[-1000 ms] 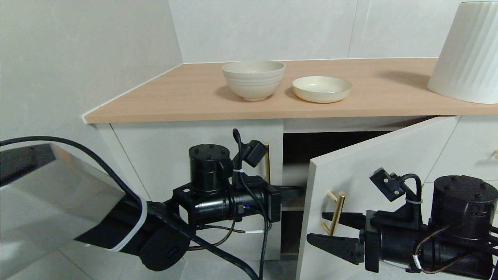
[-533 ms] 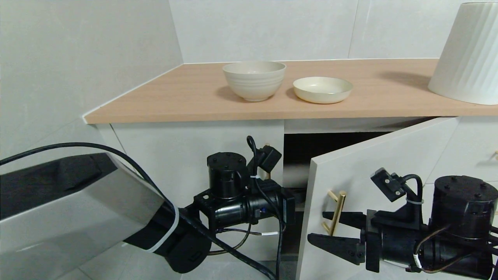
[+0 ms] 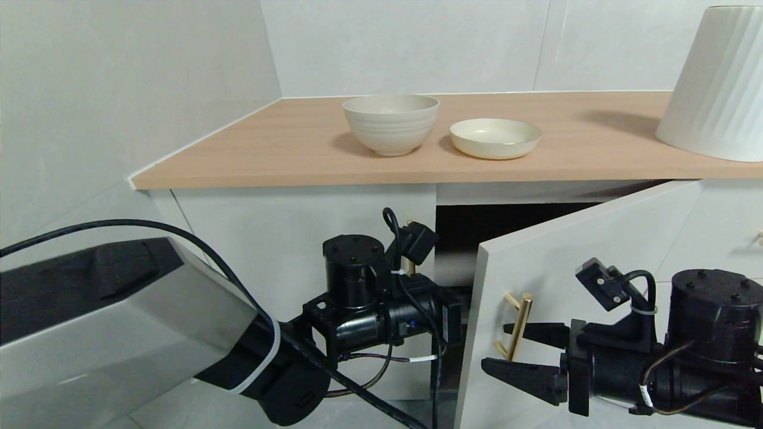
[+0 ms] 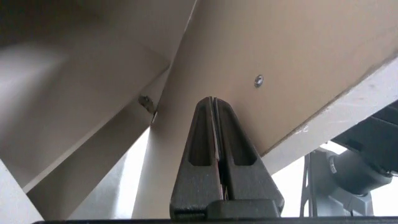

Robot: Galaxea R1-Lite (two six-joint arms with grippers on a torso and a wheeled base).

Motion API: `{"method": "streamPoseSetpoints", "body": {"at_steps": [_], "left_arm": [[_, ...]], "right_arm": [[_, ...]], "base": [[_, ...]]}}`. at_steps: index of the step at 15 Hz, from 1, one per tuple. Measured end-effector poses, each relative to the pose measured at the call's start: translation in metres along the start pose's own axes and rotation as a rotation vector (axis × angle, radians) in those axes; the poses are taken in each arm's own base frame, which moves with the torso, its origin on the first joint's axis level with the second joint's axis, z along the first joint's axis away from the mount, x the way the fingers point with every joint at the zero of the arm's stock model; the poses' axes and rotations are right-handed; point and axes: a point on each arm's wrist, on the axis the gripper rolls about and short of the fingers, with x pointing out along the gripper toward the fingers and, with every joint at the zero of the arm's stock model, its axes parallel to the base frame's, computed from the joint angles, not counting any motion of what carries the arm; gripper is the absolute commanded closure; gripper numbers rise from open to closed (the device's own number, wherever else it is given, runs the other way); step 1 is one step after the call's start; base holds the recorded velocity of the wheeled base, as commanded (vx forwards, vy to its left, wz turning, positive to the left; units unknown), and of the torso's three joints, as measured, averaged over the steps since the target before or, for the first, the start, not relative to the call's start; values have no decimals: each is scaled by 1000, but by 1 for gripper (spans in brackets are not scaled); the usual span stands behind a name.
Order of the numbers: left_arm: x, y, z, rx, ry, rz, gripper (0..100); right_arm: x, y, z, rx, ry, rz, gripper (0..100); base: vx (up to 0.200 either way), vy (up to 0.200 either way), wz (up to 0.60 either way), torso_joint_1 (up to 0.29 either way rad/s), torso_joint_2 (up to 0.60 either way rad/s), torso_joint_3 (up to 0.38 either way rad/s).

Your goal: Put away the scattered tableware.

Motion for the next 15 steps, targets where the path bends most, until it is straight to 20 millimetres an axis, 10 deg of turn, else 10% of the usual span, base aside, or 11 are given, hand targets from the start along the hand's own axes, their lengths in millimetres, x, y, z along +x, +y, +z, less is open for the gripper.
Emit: {"method": "streamPoseSetpoints", "body": {"at_steps": [7, 15], "left_arm": [[5, -1, -3, 2, 6, -30, 100], [15, 4, -6, 1, 8, -28, 100]], "right_arm": [[-37, -8, 8, -60, -90, -128, 0], [-86, 29, -31, -15, 28, -55, 0]], "base": [[0, 0, 0, 0, 0, 0], [0, 0, 0, 0, 0, 0]]}}
